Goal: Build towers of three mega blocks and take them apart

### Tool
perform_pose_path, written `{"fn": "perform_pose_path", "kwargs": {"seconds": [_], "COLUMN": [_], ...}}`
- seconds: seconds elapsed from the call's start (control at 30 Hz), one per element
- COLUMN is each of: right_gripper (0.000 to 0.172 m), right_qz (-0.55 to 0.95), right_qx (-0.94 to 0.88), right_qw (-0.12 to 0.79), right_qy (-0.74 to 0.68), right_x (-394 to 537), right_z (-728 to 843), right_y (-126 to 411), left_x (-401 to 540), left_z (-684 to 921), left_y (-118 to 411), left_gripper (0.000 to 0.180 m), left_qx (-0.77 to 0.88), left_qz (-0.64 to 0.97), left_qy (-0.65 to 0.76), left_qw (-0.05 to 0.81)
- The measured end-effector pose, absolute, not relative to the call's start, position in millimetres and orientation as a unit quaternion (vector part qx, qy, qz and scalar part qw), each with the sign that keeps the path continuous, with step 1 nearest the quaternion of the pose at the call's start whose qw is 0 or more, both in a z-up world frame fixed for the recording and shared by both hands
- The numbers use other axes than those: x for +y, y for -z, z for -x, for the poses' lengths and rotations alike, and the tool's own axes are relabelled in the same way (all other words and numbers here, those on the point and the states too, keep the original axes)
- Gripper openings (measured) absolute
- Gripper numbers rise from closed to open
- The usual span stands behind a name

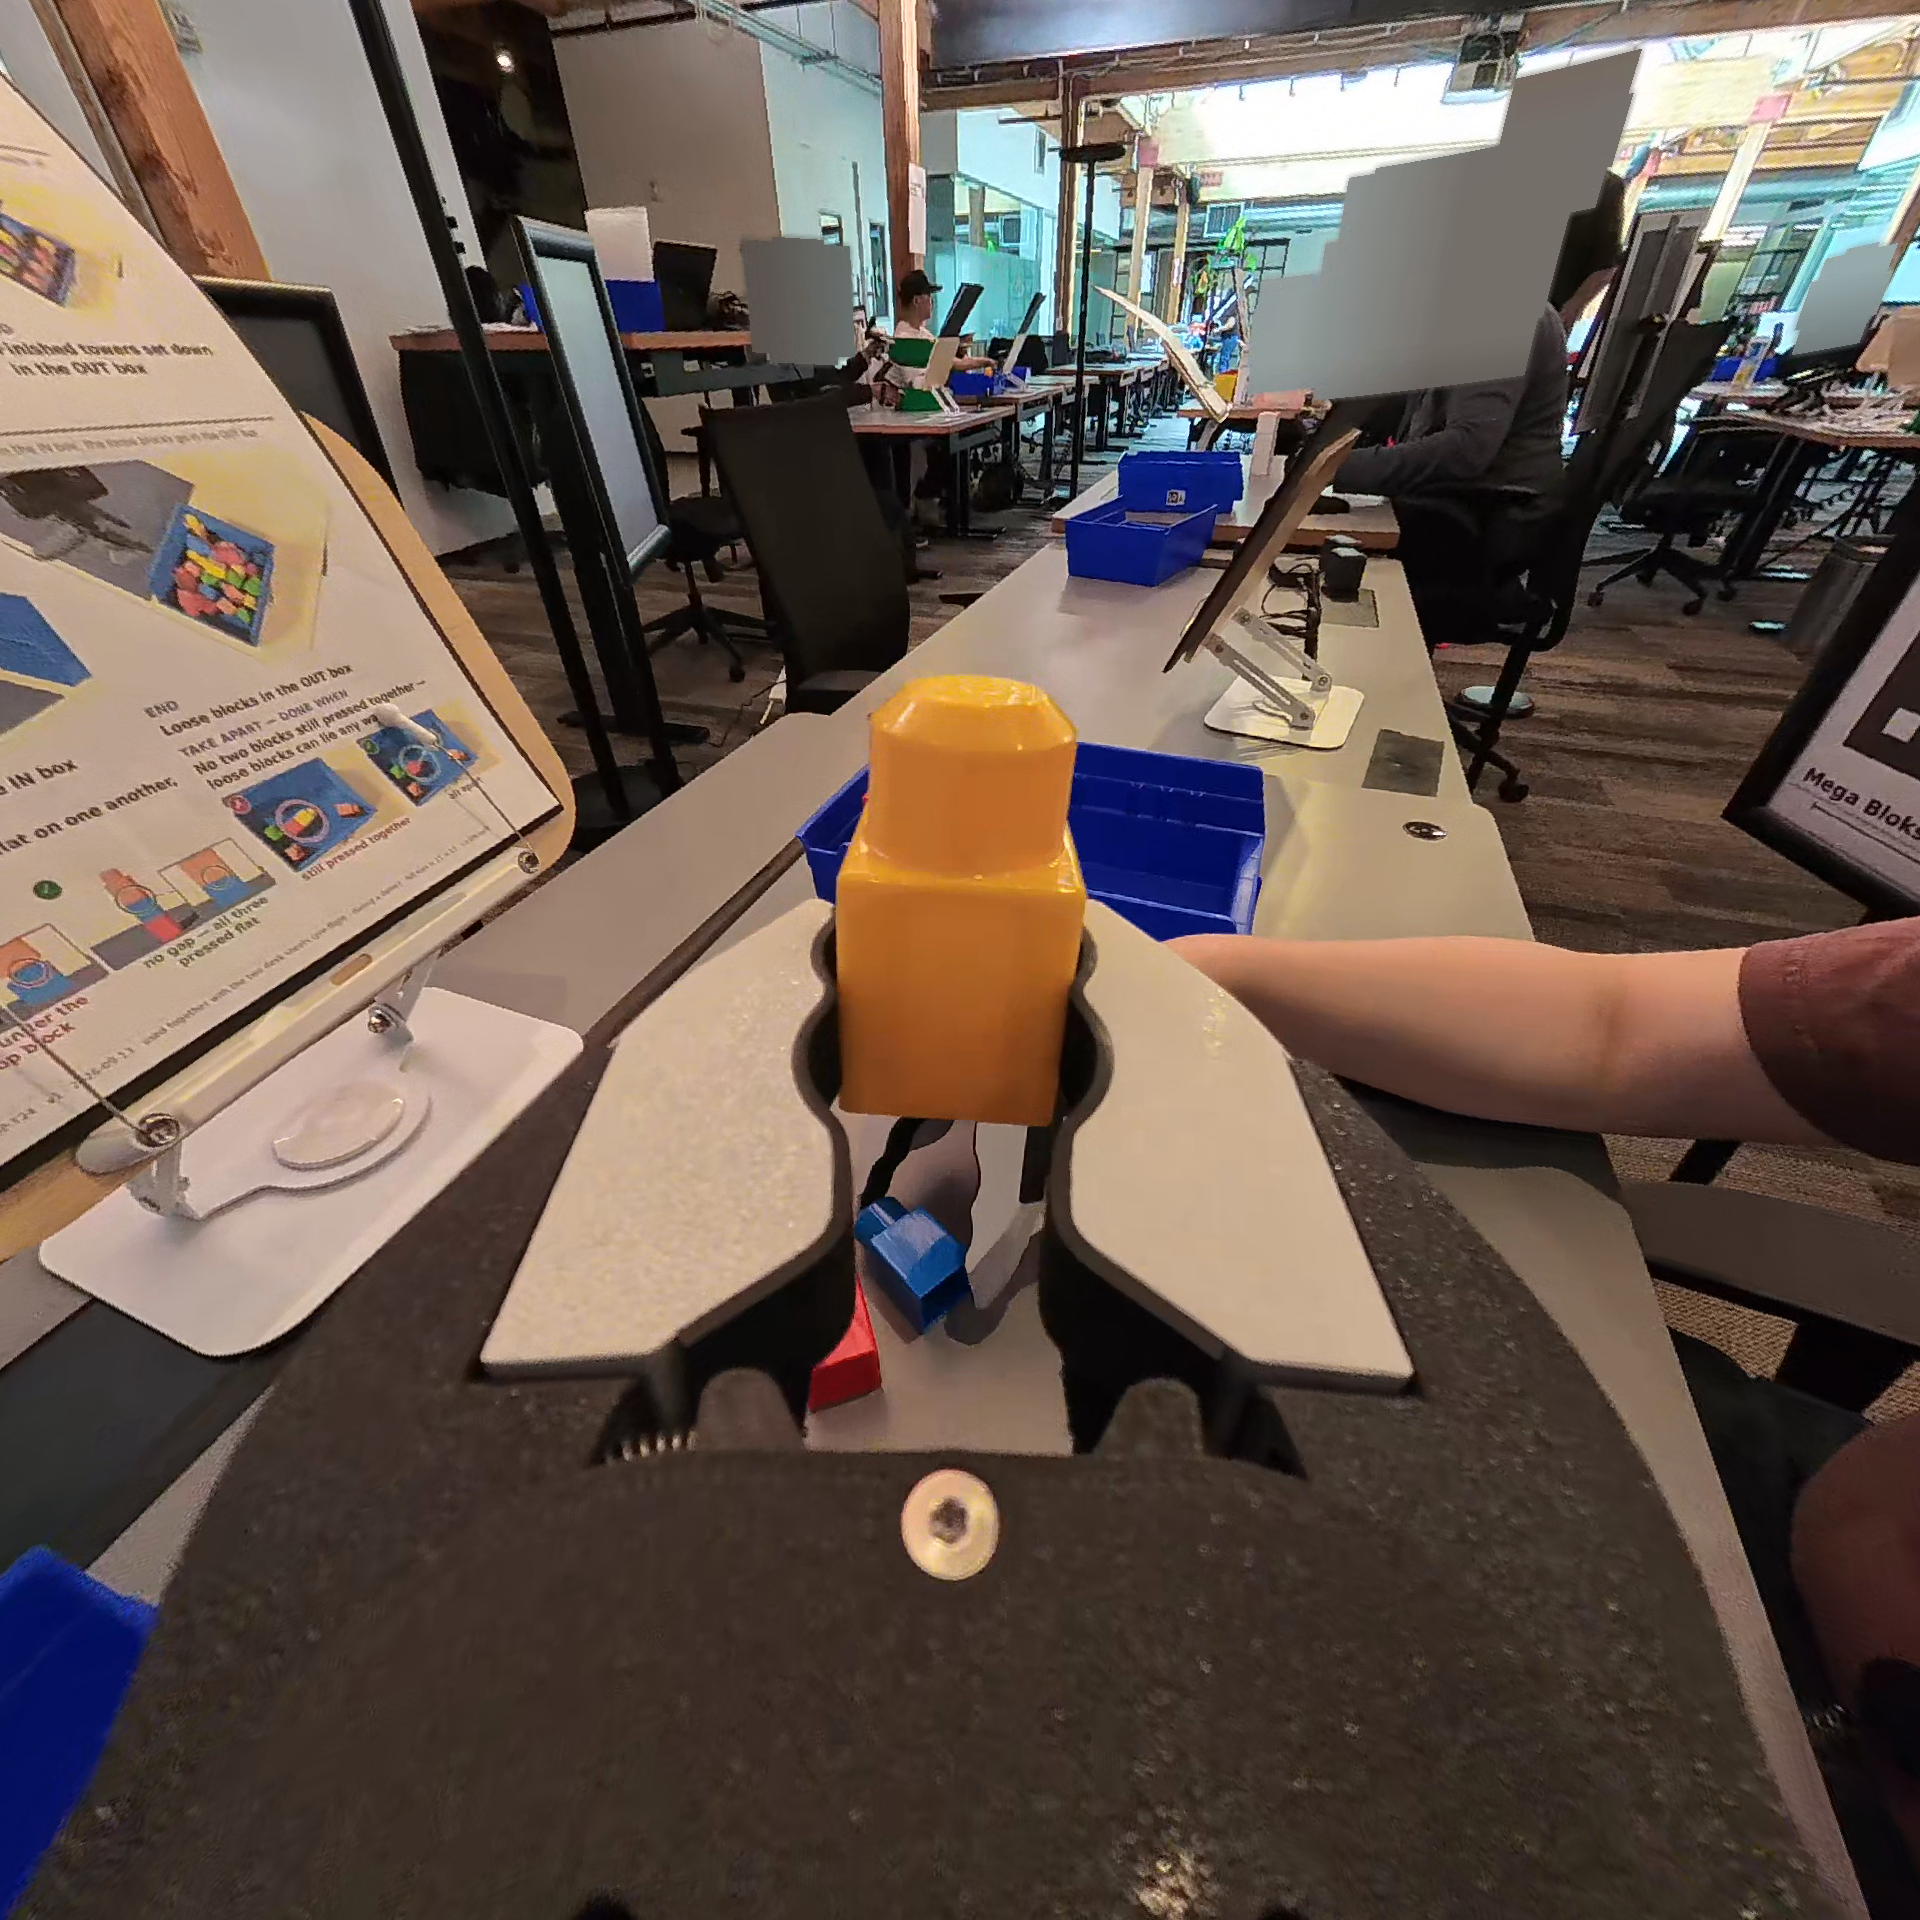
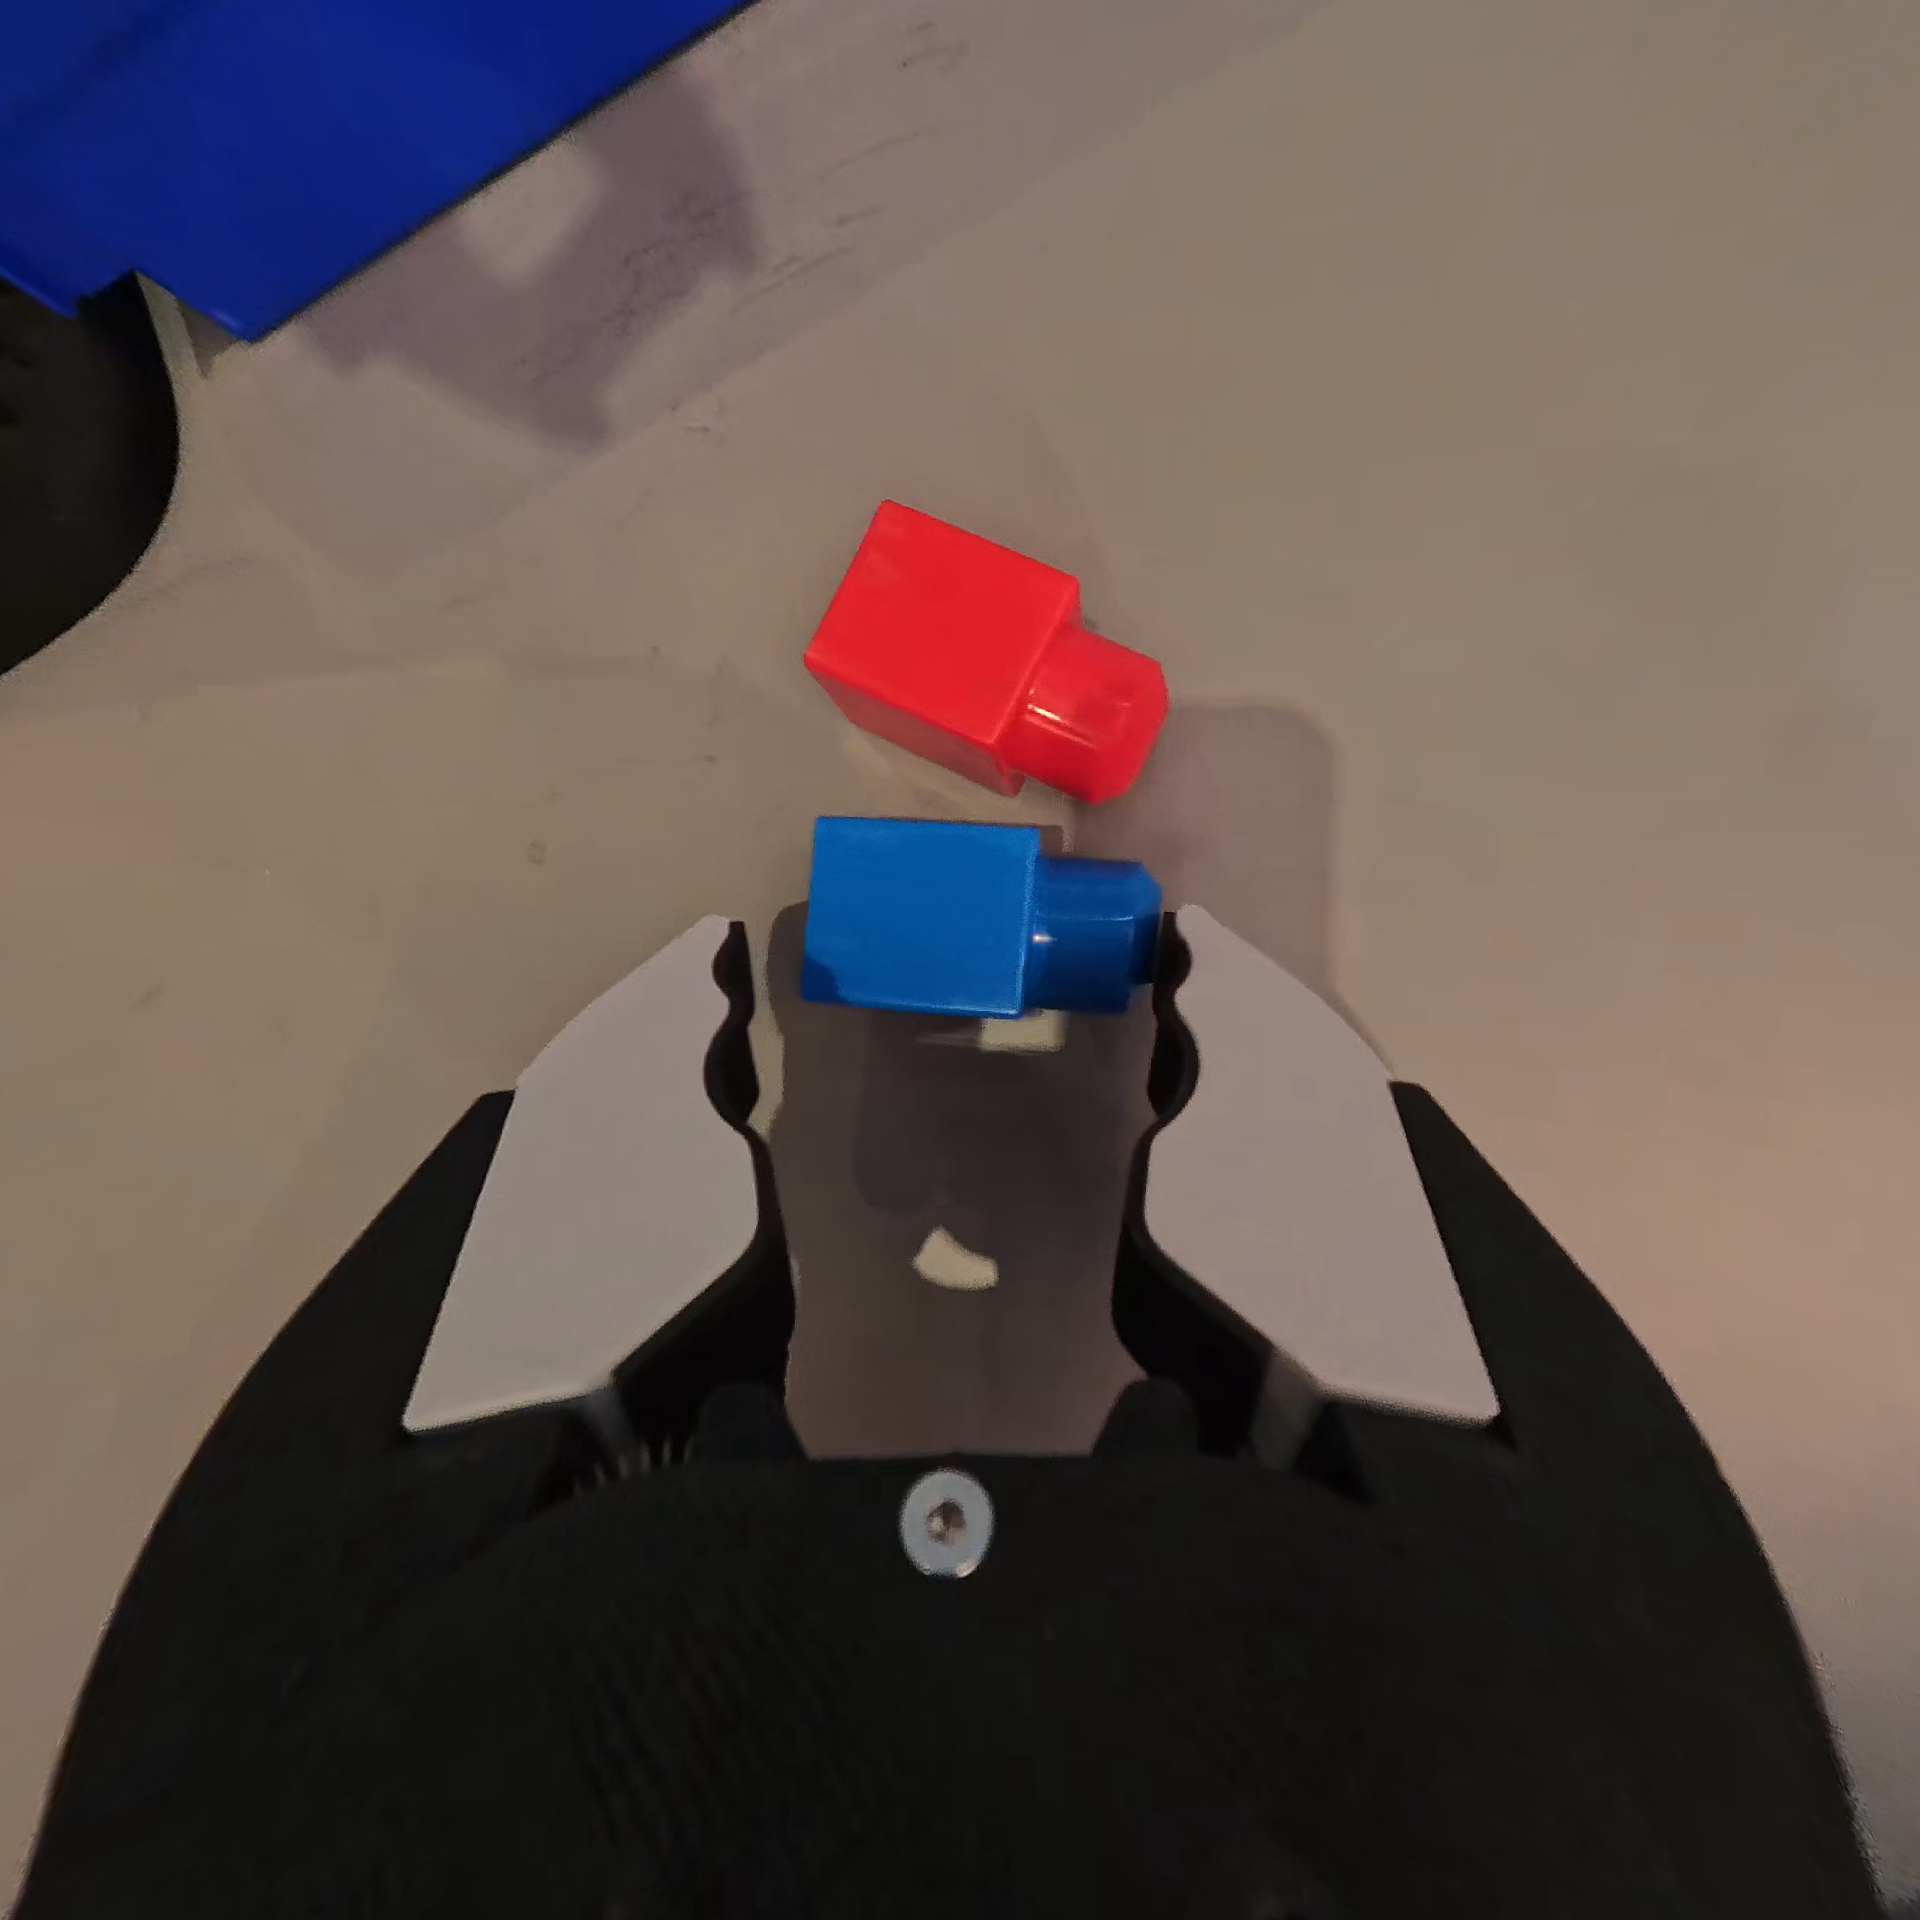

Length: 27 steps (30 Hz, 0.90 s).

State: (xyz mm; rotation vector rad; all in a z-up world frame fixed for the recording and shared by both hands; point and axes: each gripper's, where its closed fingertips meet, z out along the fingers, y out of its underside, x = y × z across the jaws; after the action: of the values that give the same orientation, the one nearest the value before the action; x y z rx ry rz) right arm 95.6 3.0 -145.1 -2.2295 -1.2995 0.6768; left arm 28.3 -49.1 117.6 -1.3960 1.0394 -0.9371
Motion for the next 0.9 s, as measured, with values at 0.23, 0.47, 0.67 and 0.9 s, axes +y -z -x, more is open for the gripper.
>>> {"fn": "perform_pose_path", "kwargs": {"seconds": [0.23, 0.47, 0.67, 0.9], "right_gripper": [0.066, 0.064, 0.056, 0.051], "right_qz": [0.817, 0.769, 0.746, 0.741], "right_qx": [-0.471, -0.557, -0.606, -0.601], "right_qw": [0.165, 0.235, 0.214, 0.212], "right_qy": [-0.288, -0.207, -0.175, -0.213], "right_x": [-18.9, -6.8, -18.0, -22.7], "right_z": [-103.9, -110.8, -106.3, -100.4], "right_y": [137.1, 137.1, 150.8, 152.0], "left_x": [-50.9, -50.3, -50.8, -51.1], "left_z": [-28.9, -31.2, -35.1, -36.7], "left_y": [-114.9, -110.9, -105.3, -102.7], "left_gripper": [0.039, 0.039, 0.039, 0.038], "left_qx": [0.445, 0.446, 0.454, 0.456], "left_qz": [0.594, 0.598, 0.603, 0.606], "left_qy": [0.396, 0.402, 0.4, 0.398], "left_qw": [0.541, 0.531, 0.52, 0.516]}}
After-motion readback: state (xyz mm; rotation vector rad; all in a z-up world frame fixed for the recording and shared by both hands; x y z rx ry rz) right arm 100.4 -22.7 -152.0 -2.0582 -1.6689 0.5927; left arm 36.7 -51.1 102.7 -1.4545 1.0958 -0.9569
